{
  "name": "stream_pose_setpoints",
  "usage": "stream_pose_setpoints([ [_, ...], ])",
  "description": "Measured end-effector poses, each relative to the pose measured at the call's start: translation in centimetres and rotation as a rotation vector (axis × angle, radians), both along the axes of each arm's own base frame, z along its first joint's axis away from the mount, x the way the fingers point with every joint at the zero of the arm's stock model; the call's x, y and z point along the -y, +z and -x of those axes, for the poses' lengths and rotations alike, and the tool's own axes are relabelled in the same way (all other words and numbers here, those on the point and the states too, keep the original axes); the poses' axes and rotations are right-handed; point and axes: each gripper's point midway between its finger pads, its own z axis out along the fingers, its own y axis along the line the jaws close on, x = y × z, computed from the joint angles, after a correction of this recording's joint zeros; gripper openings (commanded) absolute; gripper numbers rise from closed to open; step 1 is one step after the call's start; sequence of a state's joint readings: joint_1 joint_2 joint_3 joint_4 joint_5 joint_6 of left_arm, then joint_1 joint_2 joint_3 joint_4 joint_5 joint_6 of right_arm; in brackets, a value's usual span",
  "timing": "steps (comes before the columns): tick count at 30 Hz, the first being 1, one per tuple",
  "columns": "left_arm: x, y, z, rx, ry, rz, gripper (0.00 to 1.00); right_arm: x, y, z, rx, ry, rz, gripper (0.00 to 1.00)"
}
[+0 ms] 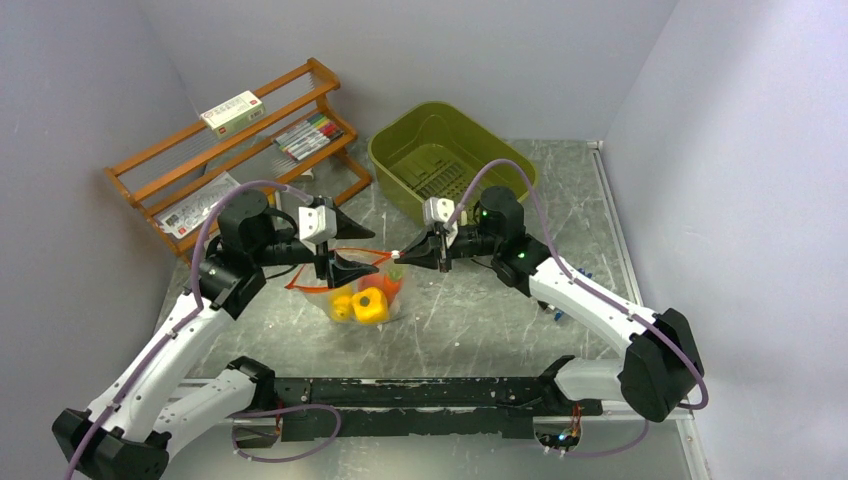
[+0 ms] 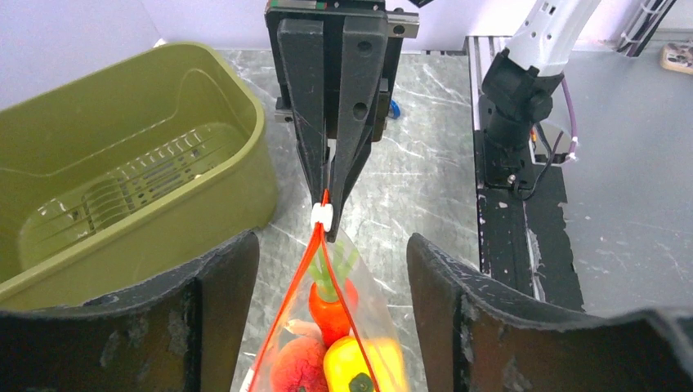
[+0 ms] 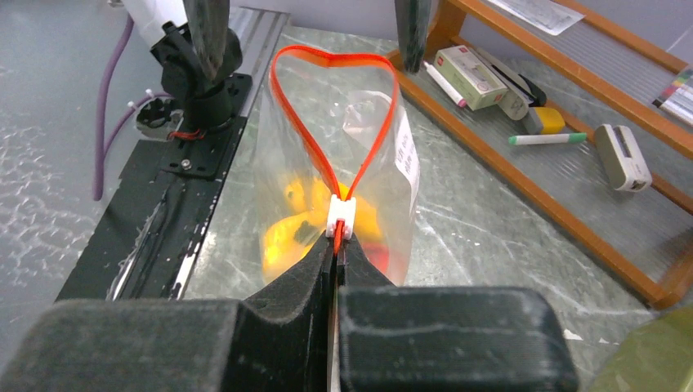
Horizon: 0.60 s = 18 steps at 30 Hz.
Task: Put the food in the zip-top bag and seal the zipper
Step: Zip the zipper food storage bag at the center of the board.
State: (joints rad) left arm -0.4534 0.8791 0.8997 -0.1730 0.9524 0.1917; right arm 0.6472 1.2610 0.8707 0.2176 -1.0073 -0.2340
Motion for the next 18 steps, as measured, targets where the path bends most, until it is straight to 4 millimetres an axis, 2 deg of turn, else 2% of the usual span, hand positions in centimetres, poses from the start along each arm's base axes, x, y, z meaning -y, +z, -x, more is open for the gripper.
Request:
stream_pose_setpoints([
  [6, 0.4, -2.6, -0.3, -0.051, -0.022, -0.033, 0.53, -0.6, 0.1, 0.0, 0.015, -0.016, 0.008, 0.0],
  [9, 0.6, -3.3, -0.6, -0.07, -0.026, -0.044, 0.46, -0.6, 0.1, -0.1, 0.015, -0.023, 0.009, 0.0],
  [12, 1.0, -4.0, -1.0, -0.089, -0.031, -0.055, 0.5, -0.7, 0.0, -0.2, 0.012, -0.023, 0.011, 0.0],
  [18, 1.7, -4.8, -1.4, -0.11, -0.049, -0.067, 0.47, -1.1, -0.4, -0.3, -0.004, -0.016, 0.02, 0.0],
])
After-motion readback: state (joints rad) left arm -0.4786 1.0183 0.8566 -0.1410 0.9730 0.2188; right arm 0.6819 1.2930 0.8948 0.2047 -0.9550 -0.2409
